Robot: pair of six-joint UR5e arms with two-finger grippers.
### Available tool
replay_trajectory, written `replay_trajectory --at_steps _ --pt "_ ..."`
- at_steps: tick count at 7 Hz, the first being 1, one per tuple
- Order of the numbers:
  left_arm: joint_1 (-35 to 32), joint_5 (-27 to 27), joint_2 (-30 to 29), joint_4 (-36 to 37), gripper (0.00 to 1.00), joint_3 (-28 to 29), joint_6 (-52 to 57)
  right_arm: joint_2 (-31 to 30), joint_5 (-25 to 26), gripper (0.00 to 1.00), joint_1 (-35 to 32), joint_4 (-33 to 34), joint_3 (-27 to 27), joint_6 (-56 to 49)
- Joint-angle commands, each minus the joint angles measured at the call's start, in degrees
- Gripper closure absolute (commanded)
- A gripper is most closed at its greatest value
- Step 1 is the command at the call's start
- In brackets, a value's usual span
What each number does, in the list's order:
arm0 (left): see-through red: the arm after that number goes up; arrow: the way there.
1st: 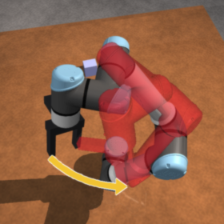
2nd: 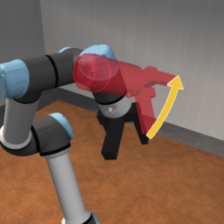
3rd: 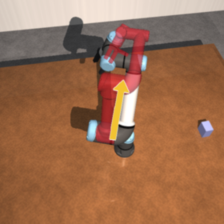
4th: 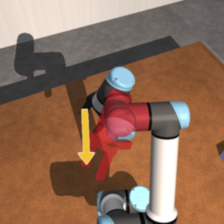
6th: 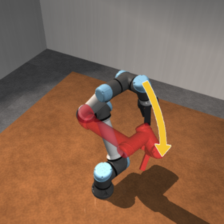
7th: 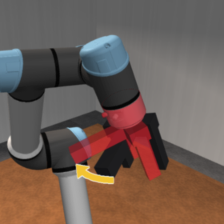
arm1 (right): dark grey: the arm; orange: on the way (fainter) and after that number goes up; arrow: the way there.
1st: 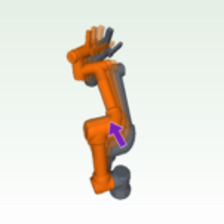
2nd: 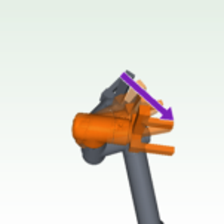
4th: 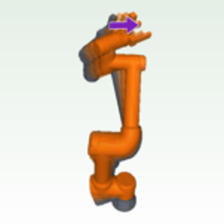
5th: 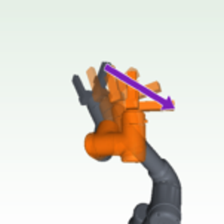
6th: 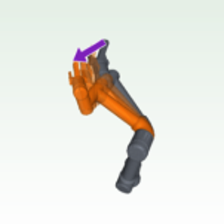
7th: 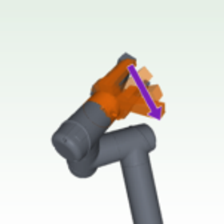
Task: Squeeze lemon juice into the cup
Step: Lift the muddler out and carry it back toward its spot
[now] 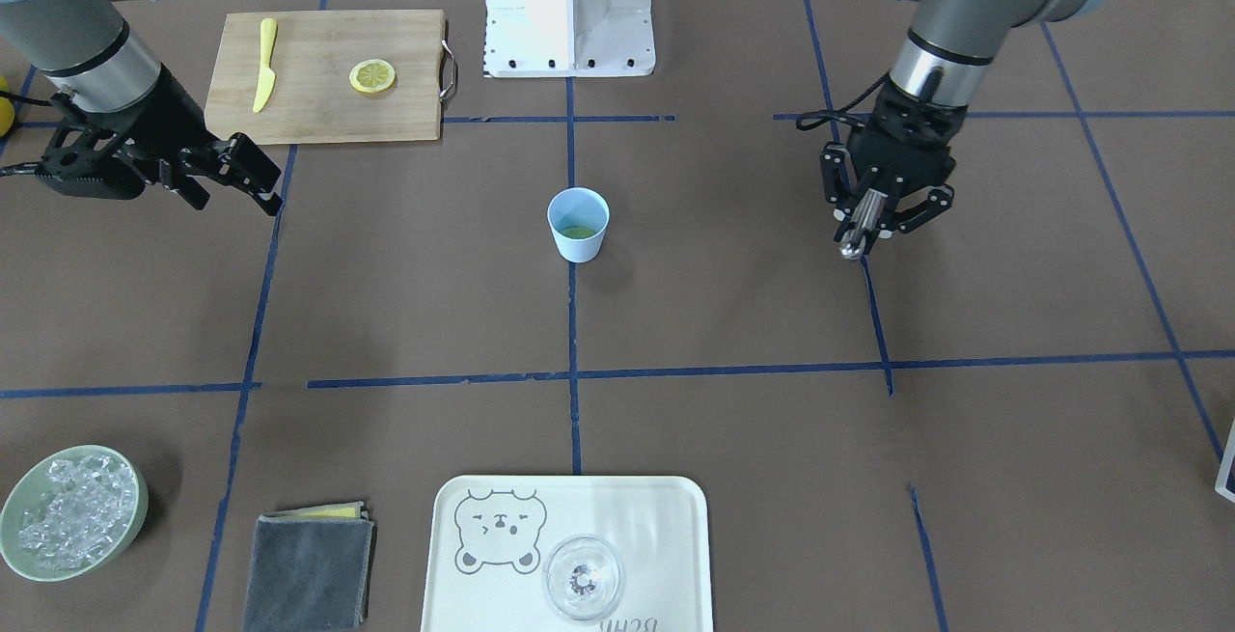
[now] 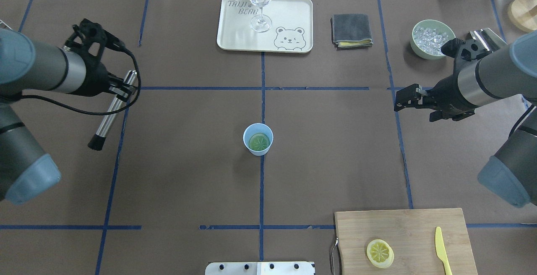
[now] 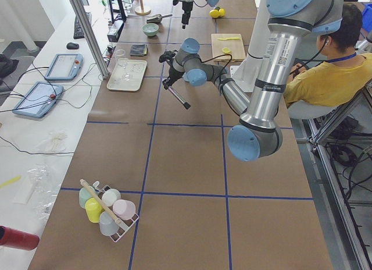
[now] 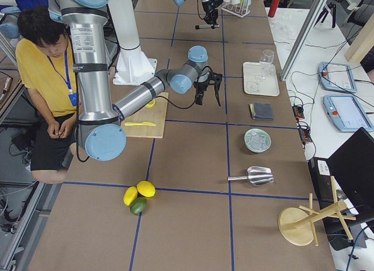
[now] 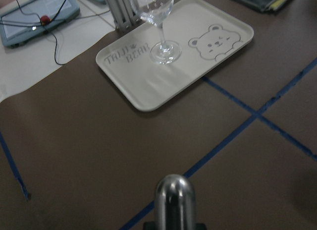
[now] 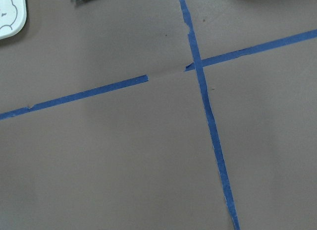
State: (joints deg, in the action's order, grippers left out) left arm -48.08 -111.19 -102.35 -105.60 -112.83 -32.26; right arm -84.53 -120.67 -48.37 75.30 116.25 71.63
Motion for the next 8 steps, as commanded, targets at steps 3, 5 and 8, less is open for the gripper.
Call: replay_trajectory --at_steps 3,5,8 --pt "-6.2 -8.9 4.9 3.7 1.00 11.2 -7.0 -0.1 -0.1 0.00 0.0 -0.1 0.5 0.0" --pt "-6.1 -8.8 4.4 3.6 1.00 17.3 -4.7 0.0 -0.1 0.00 0.0 -0.1 0.5 0.0" --pt "-6.1 -11.3 4.3 3.6 1.00 20.9 -4.7 0.0 -0.1 0.00 0.1 -0.1 0.5 0.0"
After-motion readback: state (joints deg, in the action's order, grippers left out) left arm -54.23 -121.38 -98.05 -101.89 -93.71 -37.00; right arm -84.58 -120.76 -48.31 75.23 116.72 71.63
